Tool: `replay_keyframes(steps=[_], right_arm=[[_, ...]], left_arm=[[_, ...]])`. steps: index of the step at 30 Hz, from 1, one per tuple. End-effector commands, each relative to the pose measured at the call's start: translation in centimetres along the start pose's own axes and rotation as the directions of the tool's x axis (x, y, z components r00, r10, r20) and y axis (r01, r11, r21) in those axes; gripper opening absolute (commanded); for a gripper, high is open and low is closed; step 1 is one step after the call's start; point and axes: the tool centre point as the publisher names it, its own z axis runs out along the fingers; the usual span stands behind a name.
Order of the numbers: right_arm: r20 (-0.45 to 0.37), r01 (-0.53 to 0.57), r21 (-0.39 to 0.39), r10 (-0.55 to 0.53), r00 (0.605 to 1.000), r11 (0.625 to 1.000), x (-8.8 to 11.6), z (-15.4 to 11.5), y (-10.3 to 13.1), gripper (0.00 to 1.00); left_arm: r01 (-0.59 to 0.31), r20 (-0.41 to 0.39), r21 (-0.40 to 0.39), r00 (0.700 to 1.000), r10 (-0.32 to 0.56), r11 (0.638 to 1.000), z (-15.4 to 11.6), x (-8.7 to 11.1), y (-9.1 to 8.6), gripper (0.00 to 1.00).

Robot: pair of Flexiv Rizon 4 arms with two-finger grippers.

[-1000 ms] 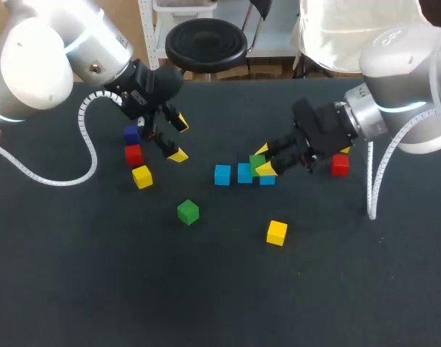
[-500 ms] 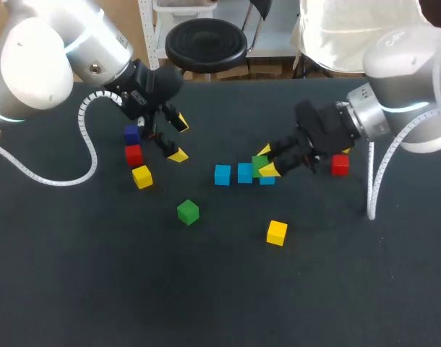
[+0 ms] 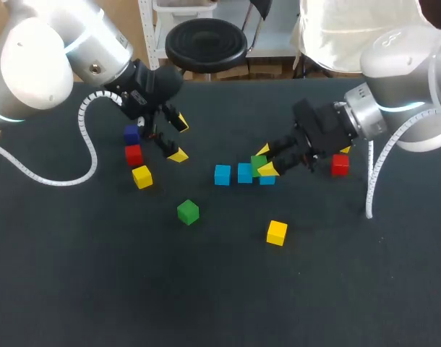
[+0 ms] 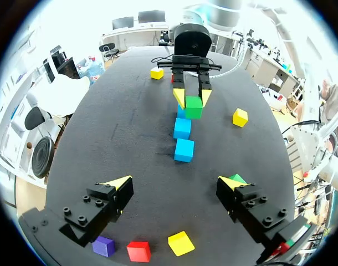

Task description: Place the blue cubes, place green cubes on the blue cubes, place the yellow cubes on the green cubes, then place the red cubes on the yellow cubes, and place purple cube on the red cubes.

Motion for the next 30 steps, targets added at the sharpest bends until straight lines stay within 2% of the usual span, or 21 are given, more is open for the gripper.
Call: replay_keyframes(steps=[1,30], right_arm=[[-0.003,-0.003,-0.004,0.003,1.0,1.0,-0.05,0.02,-0.17,0.0],[0.002,-0.014,-0.016,0.014,1.0,1.0,0.28,0.26,-0.92,0.0]], left_arm=[[-0.002,0.002,-0.001,1.0,0.002,1.0,0.0,0.08,-0.04,1.0],[-0.002,0.002,-0.001,1.0,0.002,1.0,0.0,0.08,-0.04,1.0]])
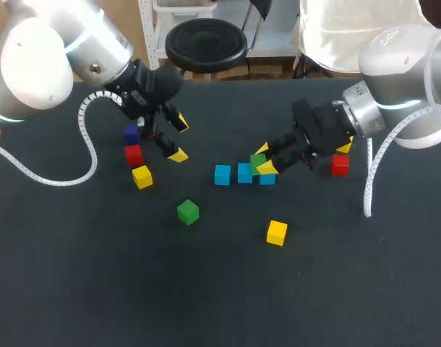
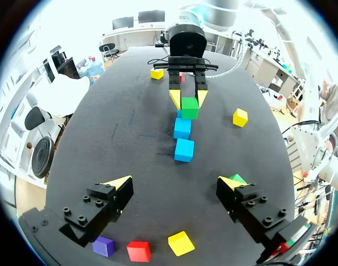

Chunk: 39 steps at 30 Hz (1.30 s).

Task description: Place the blue cubes, place green cubes on the blue cubes, place the yellow cubes on the green cubes, then place the red cubes on the yellow cubes, and place purple cube on the red cubes.

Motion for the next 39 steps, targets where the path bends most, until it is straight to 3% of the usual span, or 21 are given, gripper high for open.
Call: replay_keyframes(steps=[1,39], right_arm=[[0.004,0.001,-0.006,0.0,1.0,1.0,0.08,0.12,-0.24,0.0],[0.012,-0.002,-0.008,0.002,1.0,1.0,0.41,0.11,-0.92,0.0]], left_arm=[[-0.002,0.002,-0.001,1.0,0.002,1.0,0.0,0.08,-0.04,1.0],[-0.002,0.002,-0.001,1.0,0.002,1.0,0.0,0.08,-0.04,1.0]])
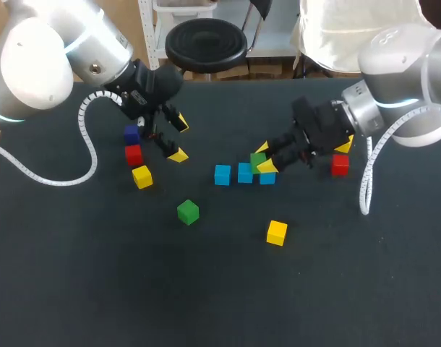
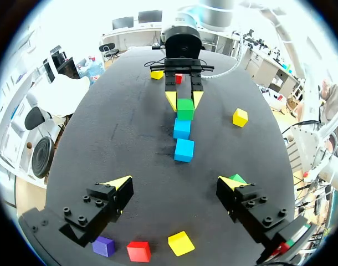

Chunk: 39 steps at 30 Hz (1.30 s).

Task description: Place the blue cubes, place green cubes on the blue cubes, place the yellow cubes on the green cubes, then place the red cubes on the yellow cubes, and place purple cube on the red cubes.

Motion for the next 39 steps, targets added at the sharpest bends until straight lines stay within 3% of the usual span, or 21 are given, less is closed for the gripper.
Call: replay_keyframes(steps=[1,15,17,18,21,22,32,39], right_arm=[[0.002,0.004,-0.002,-0.004,1.0,1.0,-0.1,0.0,-0.2,0.0],[0.005,-0.005,-0.007,0.005,1.0,1.0,0.2,0.3,-0.2,0.0],[0.006,-0.007,-0.007,0.007,1.0,1.0,0.2,0.3,-0.2,0.06],[0.007,-0.006,-0.008,0.006,1.0,1.0,0.3,0.3,-0.2,0.19],[0.008,-0.007,-0.009,0.007,1.0,1.0,0.2,0.3,-0.3,0.9],[0.008,-0.005,-0.008,0.005,1.0,1.0,0.2,0.2,-0.2,1.0],[0.032,0.03,0.034,-0.031,0.999,0.999,-0.8,-1.0,0.9,1.0],[0.045,0.041,0.058,-0.043,0.998,0.997,-0.3,-2.6,1.5,1.0]], left_arm=[[-0.002,0.002,-0.001,1.0,0.002,1.0,0.0,0.1,0.0,1.0],[-0.002,0.002,-0.001,1.0,0.002,1.0,0.0,0.1,0.0,1.0],[-0.002,0.002,-0.001,1.0,0.002,1.0,0.0,0.1,0.0,1.0],[-0.002,0.002,-0.001,1.0,0.002,1.0,0.0,0.1,0.0,1.0],[-0.002,0.002,-0.001,1.0,0.002,1.0,0.0,0.1,0.0,1.0],[-0.002,0.002,-0.001,1.0,0.002,1.0,0.0,0.1,0.0,1.0],[-0.002,0.002,-0.001,1.0,0.002,1.0,0.0,0.1,0.0,1.0],[-0.002,0.002,-0.001,1.0,0.002,1.0,0.0,0.1,0.0,1.0]])
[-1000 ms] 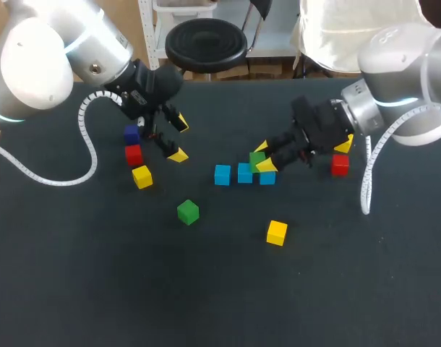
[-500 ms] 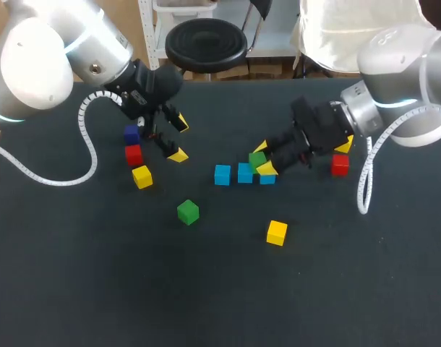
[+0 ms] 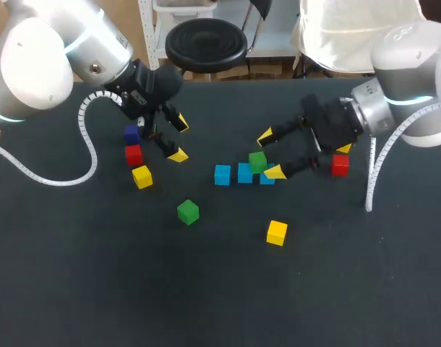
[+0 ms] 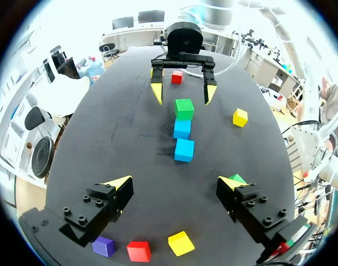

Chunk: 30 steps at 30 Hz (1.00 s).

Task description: Place the blue cubes, place green cubes on the blue cubes, place the yellow cubes on the green cubes, then place the red cubes on the yellow cubes, and place purple cube on the red cubes.

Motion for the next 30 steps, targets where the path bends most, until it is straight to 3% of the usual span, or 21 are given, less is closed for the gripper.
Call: replay_keyframes(steps=[1,25,29,30], right_arm=[[0.006,0.003,0.025,-0.003,1.0,1.0,0.2,-1.0,1.2,1.0],[0.004,0.045,-0.069,-0.045,0.999,0.997,-0.3,1.1,-1.3,1.0],[0.002,0.04,-0.078,-0.04,0.999,0.996,-0.1,1.5,-1.2,0.9],[0.002,0.036,-0.078,-0.036,0.999,0.996,-0.1,1.5,-1.1,0.82]], left_arm=[[-0.002,0.002,-0.001,1.0,0.002,1.0,0.0,0.1,0.0,1.0],[-0.002,0.002,-0.001,1.0,0.002,1.0,0.0,0.1,0.0,1.0],[-0.002,0.002,-0.001,1.0,0.002,1.0,0.0,0.1,0.0,1.0],[-0.002,0.002,-0.001,1.0,0.002,1.0,0.0,0.1,0.0,1.0]])
